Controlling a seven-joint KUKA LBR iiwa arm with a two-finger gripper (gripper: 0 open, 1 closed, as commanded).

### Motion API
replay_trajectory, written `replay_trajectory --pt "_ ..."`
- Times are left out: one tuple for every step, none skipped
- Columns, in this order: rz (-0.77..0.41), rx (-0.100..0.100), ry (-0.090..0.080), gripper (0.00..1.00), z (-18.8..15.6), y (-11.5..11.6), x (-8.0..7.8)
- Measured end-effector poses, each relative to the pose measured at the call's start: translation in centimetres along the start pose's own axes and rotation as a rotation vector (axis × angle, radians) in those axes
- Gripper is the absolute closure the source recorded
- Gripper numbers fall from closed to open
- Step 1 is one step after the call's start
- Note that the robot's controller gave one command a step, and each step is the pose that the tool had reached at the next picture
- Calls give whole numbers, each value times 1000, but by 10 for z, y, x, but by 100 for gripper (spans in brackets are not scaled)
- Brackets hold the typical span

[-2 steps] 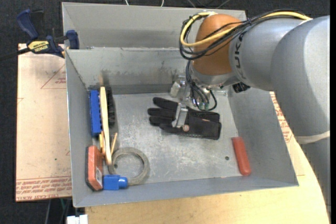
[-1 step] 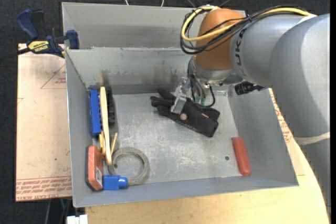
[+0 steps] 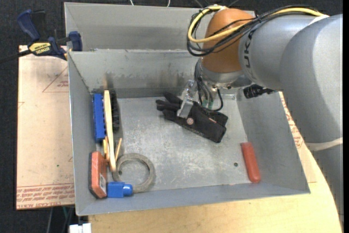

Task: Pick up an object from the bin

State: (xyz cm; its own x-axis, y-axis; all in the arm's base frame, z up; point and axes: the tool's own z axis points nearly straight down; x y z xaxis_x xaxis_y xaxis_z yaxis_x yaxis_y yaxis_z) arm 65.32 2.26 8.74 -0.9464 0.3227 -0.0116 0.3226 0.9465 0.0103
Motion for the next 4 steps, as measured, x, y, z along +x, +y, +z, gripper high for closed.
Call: replay_trajectory --pt "0 0 0 100 0 0 0" --pt "0 0 0 100 0 0 0" --pt "0 0 0 100 0 0 0" --pt "0 0 0 100 0 0 0"
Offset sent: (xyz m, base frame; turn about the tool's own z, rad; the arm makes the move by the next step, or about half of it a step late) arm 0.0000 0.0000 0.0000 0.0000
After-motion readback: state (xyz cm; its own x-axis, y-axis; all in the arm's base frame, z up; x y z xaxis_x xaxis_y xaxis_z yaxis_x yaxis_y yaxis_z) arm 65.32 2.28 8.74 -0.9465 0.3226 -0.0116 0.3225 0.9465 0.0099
